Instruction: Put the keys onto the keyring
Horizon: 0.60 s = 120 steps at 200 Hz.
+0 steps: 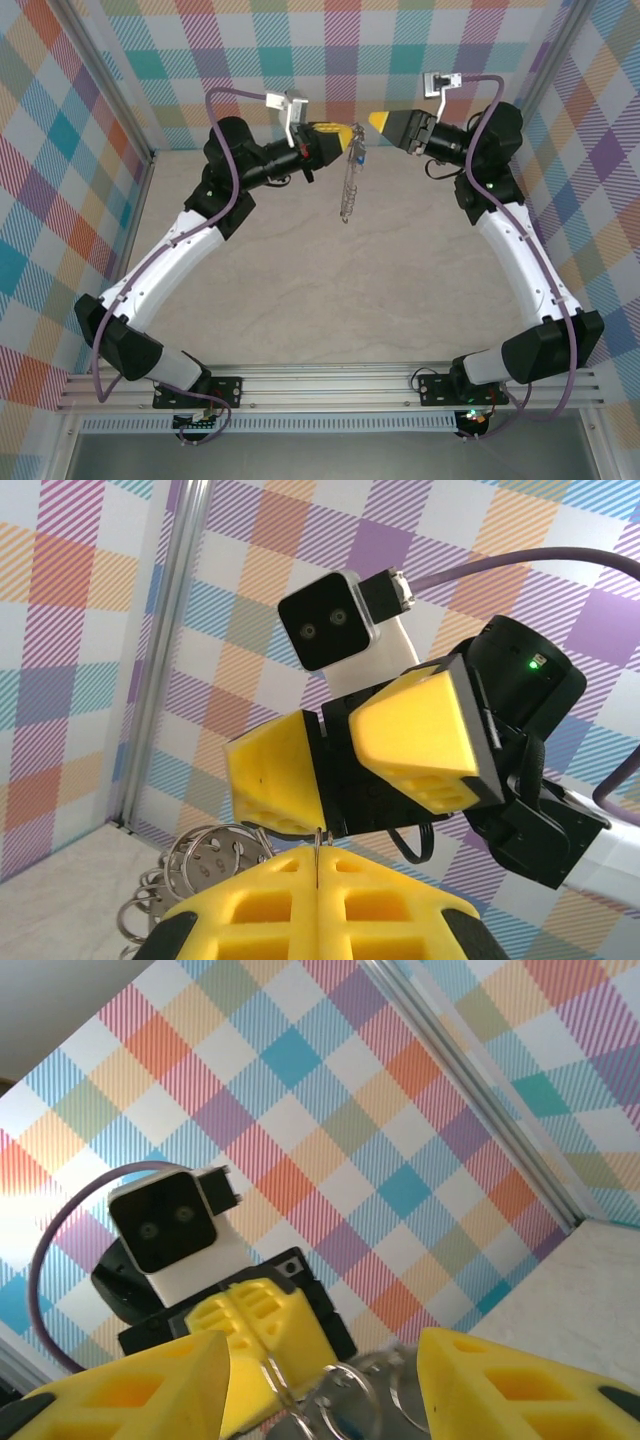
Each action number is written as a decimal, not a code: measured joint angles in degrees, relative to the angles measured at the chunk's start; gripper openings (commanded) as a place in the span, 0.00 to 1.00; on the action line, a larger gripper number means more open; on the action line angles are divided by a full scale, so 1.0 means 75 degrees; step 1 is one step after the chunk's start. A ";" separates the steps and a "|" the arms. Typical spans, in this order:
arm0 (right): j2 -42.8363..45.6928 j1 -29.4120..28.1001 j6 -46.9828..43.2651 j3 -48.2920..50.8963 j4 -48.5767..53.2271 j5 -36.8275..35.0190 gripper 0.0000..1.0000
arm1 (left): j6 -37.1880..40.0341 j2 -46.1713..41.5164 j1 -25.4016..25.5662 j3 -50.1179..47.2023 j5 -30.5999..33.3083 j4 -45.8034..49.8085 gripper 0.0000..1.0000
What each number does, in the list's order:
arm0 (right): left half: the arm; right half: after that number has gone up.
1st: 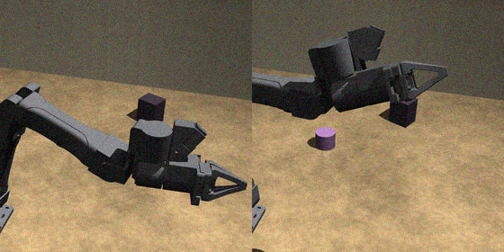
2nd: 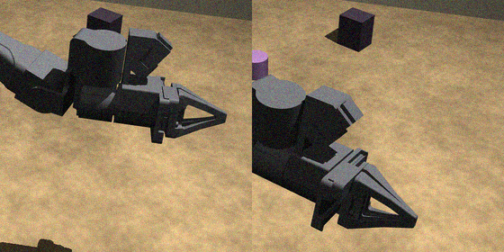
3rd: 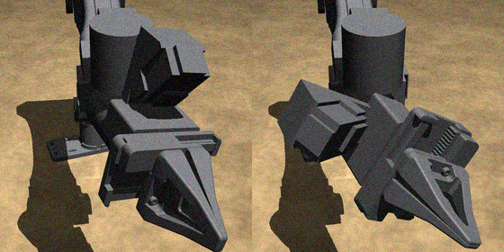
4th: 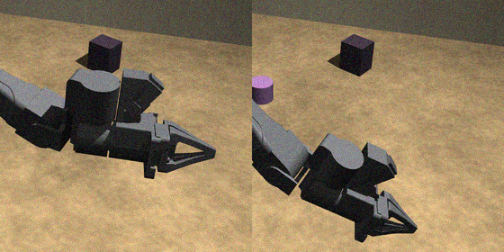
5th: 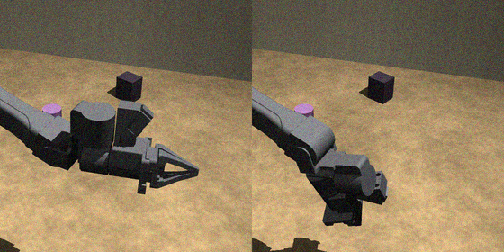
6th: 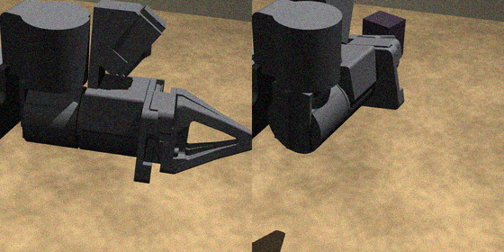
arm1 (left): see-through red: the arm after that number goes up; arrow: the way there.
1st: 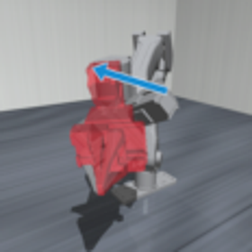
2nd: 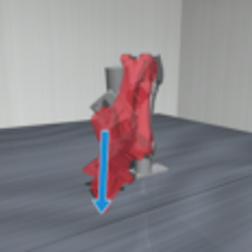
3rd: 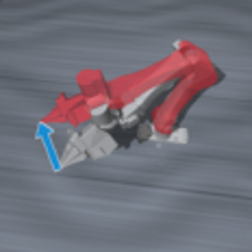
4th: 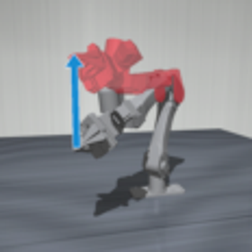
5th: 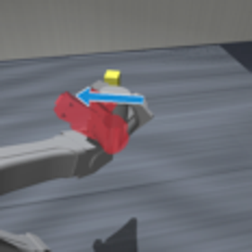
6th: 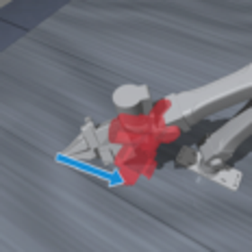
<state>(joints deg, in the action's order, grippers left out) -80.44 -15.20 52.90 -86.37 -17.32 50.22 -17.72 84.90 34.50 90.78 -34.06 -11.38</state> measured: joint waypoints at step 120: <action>-0.0154 -0.0230 0.0239 0.0017 -0.0332 0.0061 0.34 | -0.0868 0.0152 -0.0140 -0.0003 -0.0055 -0.0930 0.00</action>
<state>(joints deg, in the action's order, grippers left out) -81.60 -16.93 54.70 -86.24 -19.81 50.68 -24.23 86.04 33.45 90.76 -34.48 -18.35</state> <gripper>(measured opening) 0.359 0.050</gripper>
